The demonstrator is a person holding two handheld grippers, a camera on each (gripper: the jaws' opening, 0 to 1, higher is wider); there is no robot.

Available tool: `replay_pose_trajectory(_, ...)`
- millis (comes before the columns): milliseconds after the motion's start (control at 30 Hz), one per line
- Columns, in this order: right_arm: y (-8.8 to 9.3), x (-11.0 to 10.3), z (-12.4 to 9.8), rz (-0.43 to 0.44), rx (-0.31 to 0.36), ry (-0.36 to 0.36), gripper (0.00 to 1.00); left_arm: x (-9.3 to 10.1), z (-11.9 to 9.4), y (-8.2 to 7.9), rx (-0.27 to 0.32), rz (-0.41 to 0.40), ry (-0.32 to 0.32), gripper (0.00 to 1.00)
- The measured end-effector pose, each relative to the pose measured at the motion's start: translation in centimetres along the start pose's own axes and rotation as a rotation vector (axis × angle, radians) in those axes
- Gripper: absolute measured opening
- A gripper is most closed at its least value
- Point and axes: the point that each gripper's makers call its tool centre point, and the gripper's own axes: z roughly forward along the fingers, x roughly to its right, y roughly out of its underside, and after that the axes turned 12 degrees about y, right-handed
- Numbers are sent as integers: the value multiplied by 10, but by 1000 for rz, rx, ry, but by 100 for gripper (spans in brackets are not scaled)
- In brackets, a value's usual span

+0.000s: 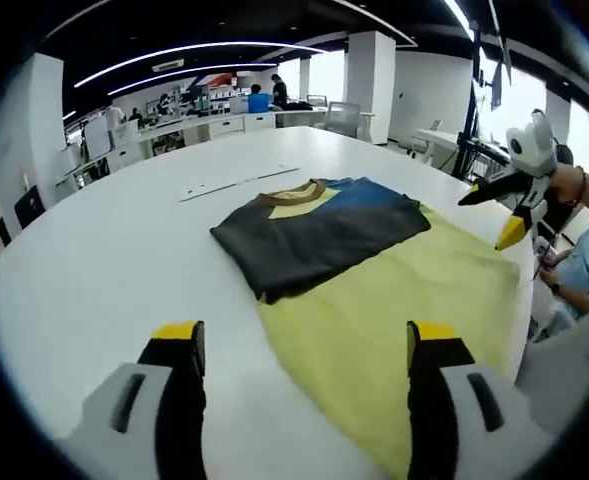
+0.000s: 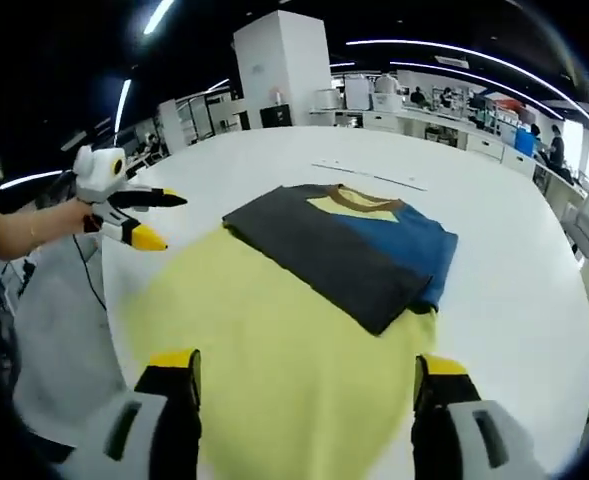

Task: Fold the garment on the visible template until the final outline fits inside the template.

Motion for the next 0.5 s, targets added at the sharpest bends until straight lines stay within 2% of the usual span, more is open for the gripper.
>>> replay_pose_trajectory(167,15,-7,-18,-47,-23,-46,88,18,-10,16,-47,44,39,88)
replay_pose_trajectory(333,34,-17,-32,-146,-60,-101,87,33,-18,24,-53,53,68,92)
replay_pose_trajectory(500,51,-26,-39,-164,-97,-137,83,44,-24,31,-65,49,89,94)
